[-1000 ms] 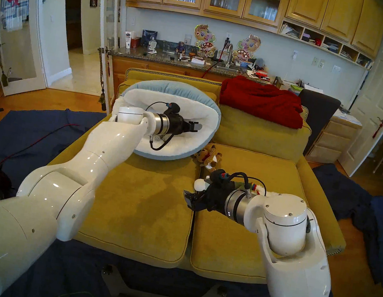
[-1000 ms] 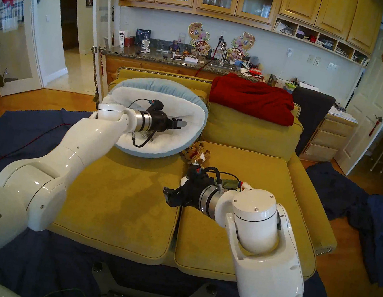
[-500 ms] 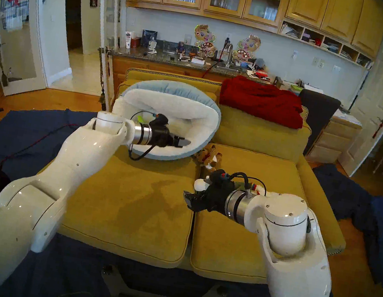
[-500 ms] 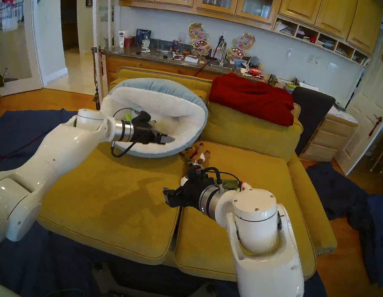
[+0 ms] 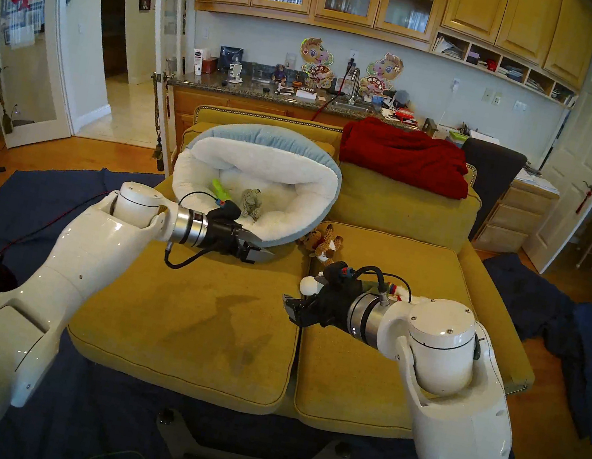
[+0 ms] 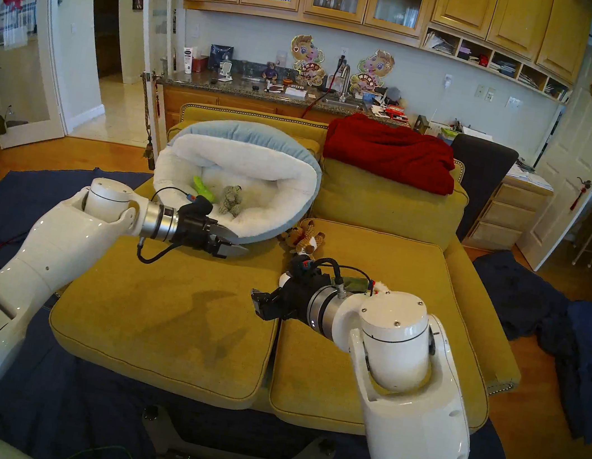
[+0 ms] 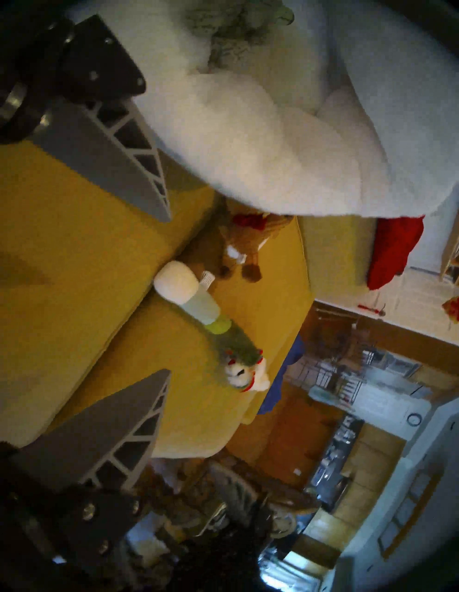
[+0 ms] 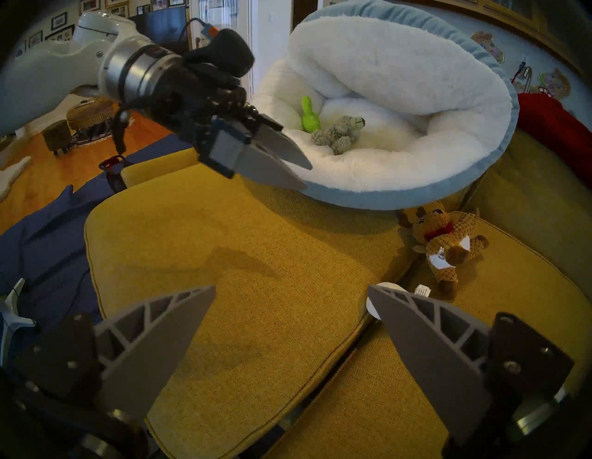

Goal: Put toys into dog bed

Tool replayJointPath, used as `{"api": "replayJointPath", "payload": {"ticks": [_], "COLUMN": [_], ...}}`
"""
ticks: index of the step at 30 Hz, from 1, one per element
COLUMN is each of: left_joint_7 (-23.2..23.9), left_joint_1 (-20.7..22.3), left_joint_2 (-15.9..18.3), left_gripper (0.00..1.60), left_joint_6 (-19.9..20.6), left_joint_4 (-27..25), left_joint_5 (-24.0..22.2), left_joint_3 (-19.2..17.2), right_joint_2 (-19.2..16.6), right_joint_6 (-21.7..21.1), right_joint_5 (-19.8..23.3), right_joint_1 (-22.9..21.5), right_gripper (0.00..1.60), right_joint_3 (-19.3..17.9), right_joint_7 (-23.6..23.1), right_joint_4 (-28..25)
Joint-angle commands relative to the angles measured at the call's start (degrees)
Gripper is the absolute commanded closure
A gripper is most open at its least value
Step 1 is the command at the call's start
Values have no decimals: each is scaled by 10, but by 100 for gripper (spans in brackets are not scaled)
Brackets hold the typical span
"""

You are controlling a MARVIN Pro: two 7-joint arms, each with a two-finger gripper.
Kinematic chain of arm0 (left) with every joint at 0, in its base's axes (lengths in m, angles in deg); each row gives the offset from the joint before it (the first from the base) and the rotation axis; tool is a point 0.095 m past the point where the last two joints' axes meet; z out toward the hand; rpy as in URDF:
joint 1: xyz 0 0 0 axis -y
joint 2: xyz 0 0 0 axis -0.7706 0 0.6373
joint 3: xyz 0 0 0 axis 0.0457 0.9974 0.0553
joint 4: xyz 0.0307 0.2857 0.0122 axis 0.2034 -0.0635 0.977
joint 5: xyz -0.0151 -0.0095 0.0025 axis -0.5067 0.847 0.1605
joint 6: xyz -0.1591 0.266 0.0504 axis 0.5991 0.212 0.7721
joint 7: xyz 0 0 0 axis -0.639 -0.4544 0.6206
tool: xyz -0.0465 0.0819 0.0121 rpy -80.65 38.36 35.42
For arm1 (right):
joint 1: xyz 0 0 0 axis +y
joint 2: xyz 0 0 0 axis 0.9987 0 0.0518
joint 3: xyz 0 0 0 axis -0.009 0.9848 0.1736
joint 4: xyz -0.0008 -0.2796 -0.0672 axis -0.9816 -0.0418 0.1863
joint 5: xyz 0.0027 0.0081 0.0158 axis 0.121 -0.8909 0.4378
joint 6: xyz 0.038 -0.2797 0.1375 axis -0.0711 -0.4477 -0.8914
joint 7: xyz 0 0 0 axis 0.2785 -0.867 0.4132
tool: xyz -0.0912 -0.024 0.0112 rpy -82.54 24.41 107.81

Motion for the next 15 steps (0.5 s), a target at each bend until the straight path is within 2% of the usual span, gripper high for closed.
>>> {"api": "replayJointPath", "payload": {"ticks": [1, 7, 15], "left_joint_7": [47, 64, 17], "left_joint_1": [-14, -55, -118], "left_joint_2": [56, 72, 83], "left_gripper": [0, 0, 0], "left_joint_6": [-29, -39, -26], "left_joint_4": [-63, -110, -178], "left_joint_5": [-15, -26, -34], "left_joint_3": [-27, -43, -88], "right_joint_2": [2, 1, -17], "right_joint_6": [6, 2, -30], "right_joint_5": [-2, -5, -21], "right_joint_1": [-13, -16, -43], "right_gripper": [0, 0, 0], "right_joint_3": [-1, 2, -12], "right_joint_7": [2, 5, 6], "right_joint_4": [-19, -22, -16]}}
